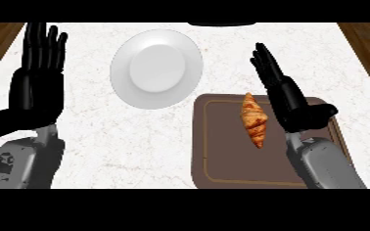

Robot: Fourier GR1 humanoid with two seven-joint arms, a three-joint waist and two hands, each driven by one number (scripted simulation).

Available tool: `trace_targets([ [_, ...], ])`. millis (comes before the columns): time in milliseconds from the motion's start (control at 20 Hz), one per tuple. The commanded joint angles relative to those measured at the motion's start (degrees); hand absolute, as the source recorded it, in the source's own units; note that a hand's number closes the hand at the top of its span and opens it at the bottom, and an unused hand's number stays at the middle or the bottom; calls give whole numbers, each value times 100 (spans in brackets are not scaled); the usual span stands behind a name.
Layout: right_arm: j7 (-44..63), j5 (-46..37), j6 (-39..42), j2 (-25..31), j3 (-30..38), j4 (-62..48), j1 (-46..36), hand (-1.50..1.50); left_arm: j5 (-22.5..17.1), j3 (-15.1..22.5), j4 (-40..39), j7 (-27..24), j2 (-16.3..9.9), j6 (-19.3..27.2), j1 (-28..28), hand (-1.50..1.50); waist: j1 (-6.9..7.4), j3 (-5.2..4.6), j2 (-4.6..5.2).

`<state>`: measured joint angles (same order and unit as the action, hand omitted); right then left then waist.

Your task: Pick the croissant from the tray and place it in the plate

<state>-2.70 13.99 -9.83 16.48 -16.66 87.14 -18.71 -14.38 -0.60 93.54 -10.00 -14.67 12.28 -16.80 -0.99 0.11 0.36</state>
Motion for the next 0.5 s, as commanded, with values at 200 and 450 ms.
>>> trace_targets([
  [200, 444, 50, -1176, -682, 474, 516, -227, -150, 1148, 249, -832, 284, -1087, -278, 1434, 0, 171, -10, -55],
  [450, -166, -2206, -3043, -179, 424, 418, 186, -150, 1402, 378, -1045, 397, -1171, -211, 1893, 0, 2, -27, -108],
])
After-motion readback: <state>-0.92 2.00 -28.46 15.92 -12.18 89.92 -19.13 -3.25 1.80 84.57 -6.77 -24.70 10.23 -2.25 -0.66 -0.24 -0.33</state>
